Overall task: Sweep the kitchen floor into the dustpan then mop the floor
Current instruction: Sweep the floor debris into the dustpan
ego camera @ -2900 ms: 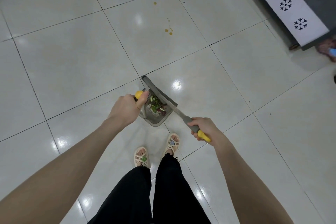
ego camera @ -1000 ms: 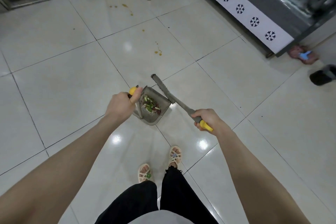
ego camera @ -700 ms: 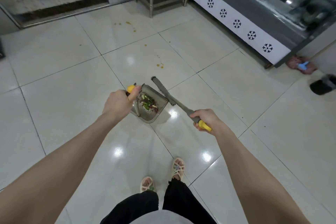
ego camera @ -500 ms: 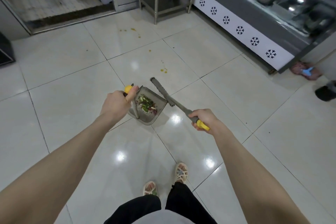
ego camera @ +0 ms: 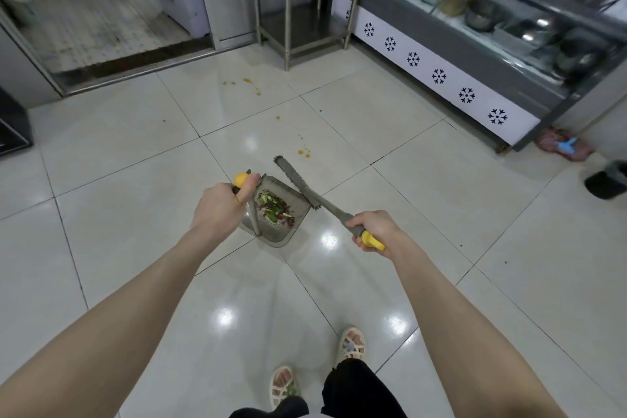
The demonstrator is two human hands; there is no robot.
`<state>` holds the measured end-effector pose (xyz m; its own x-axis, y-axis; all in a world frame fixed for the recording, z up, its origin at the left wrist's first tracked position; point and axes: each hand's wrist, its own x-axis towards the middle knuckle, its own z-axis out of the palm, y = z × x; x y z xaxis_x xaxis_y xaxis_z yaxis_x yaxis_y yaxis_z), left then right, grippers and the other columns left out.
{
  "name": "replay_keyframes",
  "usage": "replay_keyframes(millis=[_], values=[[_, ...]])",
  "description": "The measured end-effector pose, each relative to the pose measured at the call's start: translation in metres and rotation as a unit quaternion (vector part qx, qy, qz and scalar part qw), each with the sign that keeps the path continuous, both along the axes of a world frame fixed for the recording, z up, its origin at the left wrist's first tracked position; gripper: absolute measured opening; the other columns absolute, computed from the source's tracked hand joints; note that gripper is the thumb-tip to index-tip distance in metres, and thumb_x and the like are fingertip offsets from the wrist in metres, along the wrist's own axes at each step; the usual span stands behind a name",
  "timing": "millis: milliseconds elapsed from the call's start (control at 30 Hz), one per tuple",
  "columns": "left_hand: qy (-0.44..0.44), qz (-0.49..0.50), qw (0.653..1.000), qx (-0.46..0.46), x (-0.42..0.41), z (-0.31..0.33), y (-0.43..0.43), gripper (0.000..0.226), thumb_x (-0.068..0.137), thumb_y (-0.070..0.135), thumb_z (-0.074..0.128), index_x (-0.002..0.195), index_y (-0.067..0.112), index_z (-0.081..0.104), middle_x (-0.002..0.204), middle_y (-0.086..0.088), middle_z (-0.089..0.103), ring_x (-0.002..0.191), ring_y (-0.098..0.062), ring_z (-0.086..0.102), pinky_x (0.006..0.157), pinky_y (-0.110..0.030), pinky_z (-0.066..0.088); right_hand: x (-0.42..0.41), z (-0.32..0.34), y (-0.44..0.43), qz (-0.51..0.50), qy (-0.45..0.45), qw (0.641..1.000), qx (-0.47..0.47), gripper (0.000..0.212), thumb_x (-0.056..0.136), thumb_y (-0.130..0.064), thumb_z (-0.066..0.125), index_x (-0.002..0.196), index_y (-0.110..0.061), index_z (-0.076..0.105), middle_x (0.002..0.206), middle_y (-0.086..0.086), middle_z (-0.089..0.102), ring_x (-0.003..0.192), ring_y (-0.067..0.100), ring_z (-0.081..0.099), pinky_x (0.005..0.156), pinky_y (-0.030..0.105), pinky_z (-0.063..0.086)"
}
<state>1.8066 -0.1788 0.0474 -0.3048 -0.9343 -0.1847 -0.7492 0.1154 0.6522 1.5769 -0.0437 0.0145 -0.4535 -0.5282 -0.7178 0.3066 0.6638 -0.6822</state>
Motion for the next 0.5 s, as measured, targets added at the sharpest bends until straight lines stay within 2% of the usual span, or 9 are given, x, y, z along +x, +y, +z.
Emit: replay_keyframes(millis=[200,367,500], values=[[0.002,-0.034,0.999,-0.014,-0.056,0.009,-0.009,0.066,0.095,0.058,0.04,0.054,0.005,0.038,0.052,-0.009,0.039,0.053,-0.023,0.04,0.048,-0.033,0.03,-0.046,0.003,0.004,-0.035,0.014,0.999,-0.008,0.025,0.082,0.003,0.061,0.106,0.009,0.058,0.074,0.014,0.048,0.048,0.022,0.044,0.034,0.017,0.037],[0.005,-0.067,0.998,-0.013,-0.131,0.009,-0.01,0.067,0.094,0.06,0.039,0.054,0.006,0.039,0.052,-0.008,0.04,0.053,-0.024,0.04,0.049,-0.034,0.031,-0.114,0.002,0.018,-0.064,0.017,0.998,-0.01,0.014,0.08,0.003,0.061,0.093,0.005,0.058,0.072,0.013,0.048,0.046,0.021,0.043,0.035,0.017,0.037],[0.002,-0.094,0.995,-0.018,-0.2,0.011,-0.005,0.067,0.094,0.058,0.04,0.054,0.005,0.039,0.052,-0.009,0.04,0.053,-0.025,0.04,0.049,-0.034,0.031,-0.176,0.003,0.035,-0.083,0.02,0.996,-0.005,0.015,0.08,0.002,0.062,0.094,0.004,0.057,0.069,0.013,0.049,0.043,0.02,0.044,0.035,0.017,0.037]])
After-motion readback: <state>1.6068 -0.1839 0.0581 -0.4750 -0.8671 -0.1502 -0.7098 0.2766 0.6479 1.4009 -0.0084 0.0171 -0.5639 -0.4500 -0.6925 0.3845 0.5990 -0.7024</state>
